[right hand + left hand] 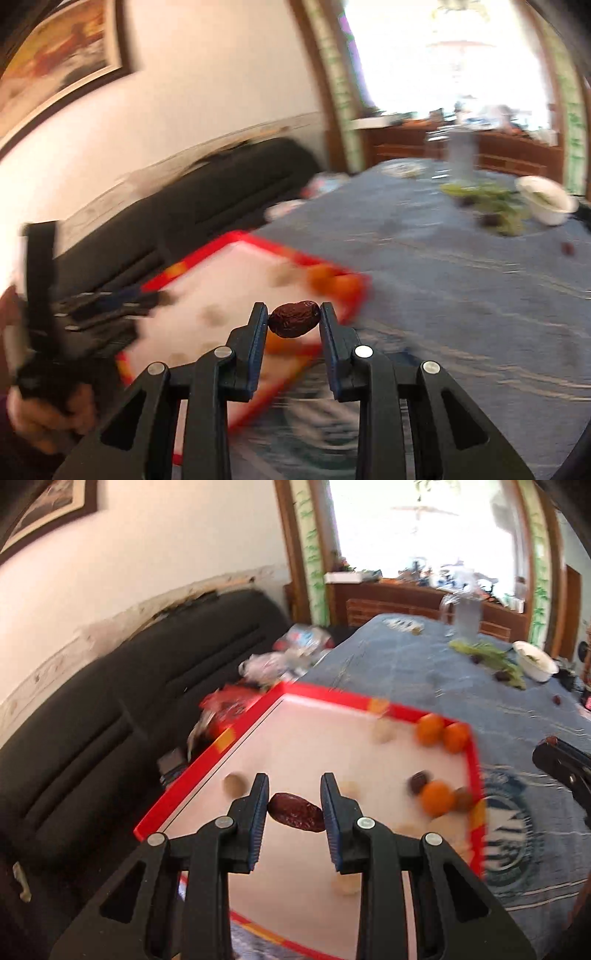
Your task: Organize fruits
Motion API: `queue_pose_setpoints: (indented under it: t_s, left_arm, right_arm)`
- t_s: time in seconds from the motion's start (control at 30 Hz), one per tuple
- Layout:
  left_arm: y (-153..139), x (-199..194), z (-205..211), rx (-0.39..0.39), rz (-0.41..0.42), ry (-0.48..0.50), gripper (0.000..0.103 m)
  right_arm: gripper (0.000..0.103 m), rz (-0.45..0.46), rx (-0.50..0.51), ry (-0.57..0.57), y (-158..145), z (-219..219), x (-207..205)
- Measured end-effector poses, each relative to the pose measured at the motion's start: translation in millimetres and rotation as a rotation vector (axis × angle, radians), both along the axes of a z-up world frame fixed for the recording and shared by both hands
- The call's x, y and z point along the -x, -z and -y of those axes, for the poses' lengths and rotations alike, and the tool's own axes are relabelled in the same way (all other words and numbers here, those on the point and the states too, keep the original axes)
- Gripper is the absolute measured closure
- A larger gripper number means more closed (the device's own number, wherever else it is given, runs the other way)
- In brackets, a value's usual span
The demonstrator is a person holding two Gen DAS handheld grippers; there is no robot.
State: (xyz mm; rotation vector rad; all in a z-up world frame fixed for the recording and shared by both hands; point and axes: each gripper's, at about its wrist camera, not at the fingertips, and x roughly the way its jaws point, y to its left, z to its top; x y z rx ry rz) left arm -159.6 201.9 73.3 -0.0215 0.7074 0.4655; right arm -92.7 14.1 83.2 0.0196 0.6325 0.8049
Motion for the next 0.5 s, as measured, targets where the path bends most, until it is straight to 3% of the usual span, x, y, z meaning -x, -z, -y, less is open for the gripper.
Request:
queue_pose_setpoints:
  t_s: [0.27,0.33,0.43,0.5]
  left_arm:
    - [20.3,2.8,-18.3,0.015,-0.042,-0.040,0.071]
    - [22.3,3.3,-18.3,0.020,-0.043,-0.045,0.061]
    - [21.8,5.7,-15.6,0.012,-0.034,-0.051,0.045]
    - [17.5,10.7,-13.2,0.004,-0.014,-0.052,0.039]
  right_arm:
    - [0.075,-0.014,0.136,-0.089,35.0,-48.3,24.4]
    - [0.072,-0.037,0.149,-0.101,36.6,-48.0,23.7]
    - [0.050,-0.044,0.140,-0.071,35.2,-37.5,23.4]
    - [0.050,-0.044,0.117,-0.052,33.0,-29.9,25.0]
